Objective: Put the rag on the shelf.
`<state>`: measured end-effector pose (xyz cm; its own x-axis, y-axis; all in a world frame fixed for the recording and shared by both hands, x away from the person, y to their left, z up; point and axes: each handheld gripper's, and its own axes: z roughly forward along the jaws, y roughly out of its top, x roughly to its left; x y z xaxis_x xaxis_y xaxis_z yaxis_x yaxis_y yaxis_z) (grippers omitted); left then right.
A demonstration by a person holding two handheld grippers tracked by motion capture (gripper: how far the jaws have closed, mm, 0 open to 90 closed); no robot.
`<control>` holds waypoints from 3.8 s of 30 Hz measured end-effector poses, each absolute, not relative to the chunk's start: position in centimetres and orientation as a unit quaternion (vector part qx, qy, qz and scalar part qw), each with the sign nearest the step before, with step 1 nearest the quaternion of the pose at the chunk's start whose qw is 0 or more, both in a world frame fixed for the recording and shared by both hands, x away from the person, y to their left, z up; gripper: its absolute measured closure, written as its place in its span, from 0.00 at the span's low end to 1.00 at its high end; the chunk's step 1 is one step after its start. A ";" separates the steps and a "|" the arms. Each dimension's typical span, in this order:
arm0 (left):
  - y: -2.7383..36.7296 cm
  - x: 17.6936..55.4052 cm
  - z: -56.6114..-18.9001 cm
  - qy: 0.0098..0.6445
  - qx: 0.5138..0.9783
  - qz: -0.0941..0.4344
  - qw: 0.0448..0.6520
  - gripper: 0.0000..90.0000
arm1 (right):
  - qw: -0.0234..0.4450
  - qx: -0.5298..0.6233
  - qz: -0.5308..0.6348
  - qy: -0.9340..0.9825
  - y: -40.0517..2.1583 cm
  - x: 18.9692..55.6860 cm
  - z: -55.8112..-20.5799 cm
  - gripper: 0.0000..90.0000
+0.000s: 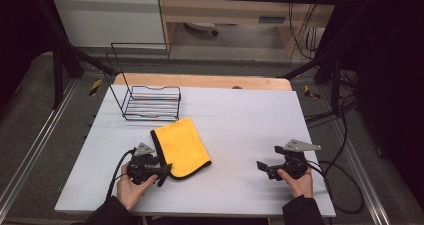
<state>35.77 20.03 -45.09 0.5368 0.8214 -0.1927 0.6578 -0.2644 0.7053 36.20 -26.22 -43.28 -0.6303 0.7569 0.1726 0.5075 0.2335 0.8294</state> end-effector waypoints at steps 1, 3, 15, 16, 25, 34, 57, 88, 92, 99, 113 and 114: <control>20.0 35.8 -45.1 0.471 0.788 0.106 0.383 0.45 | 0.133 0.408 0.465 0.774 -26.2 36.2 -43.3 0.01; 19.9 35.7 -45.0 0.473 0.787 0.105 0.382 0.46 | 0.132 0.409 0.464 0.774 -26.2 36.2 -43.3 0.01; 19.1 35.6 -44.8 0.482 0.789 0.105 0.365 0.63 | 0.130 0.409 0.465 0.774 -26.1 36.2 -43.3 0.01; 19.0 35.6 -44.8 0.483 0.789 0.103 0.365 0.65 | 0.130 0.408 0.467 0.773 -26.1 36.2 -43.3 0.01; 18.6 36.0 -44.6 0.483 0.795 0.093 0.355 0.79 | 0.128 0.407 0.468 0.774 -26.0 36.3 -43.4 0.01; 19.1 36.3 -44.5 0.472 0.797 0.086 0.368 0.88 | 0.125 0.406 0.468 0.775 -26.0 36.3 -43.3 0.01; 24.3 35.2 -42.8 0.448 0.821 0.059 0.349 0.88 | 0.117 0.406 0.468 0.776 -25.6 36.2 -43.5 0.02; 29.2 34.7 -43.1 0.432 0.837 0.077 0.327 0.85 | 0.125 0.406 0.465 0.777 -25.5 36.2 -43.6 0.02; 29.2 34.5 -43.0 0.434 0.834 0.087 0.330 0.78 | 0.123 0.408 0.466 0.775 -25.4 36.2 -43.6 0.02; 29.9 34.4 -41.9 0.449 0.807 0.117 0.366 0.58 | 0.124 0.406 0.466 0.776 -25.5 36.2 -43.6 0.02; 29.5 37.3 -40.5 0.465 0.792 0.150 0.366 0.16 | 0.128 0.407 0.466 0.775 -25.5 36.2 -43.6 0.02; 29.5 37.5 -40.3 0.467 0.790 0.152 0.367 0.15 | 0.128 0.407 0.466 0.775 -25.5 36.2 -43.6 0.02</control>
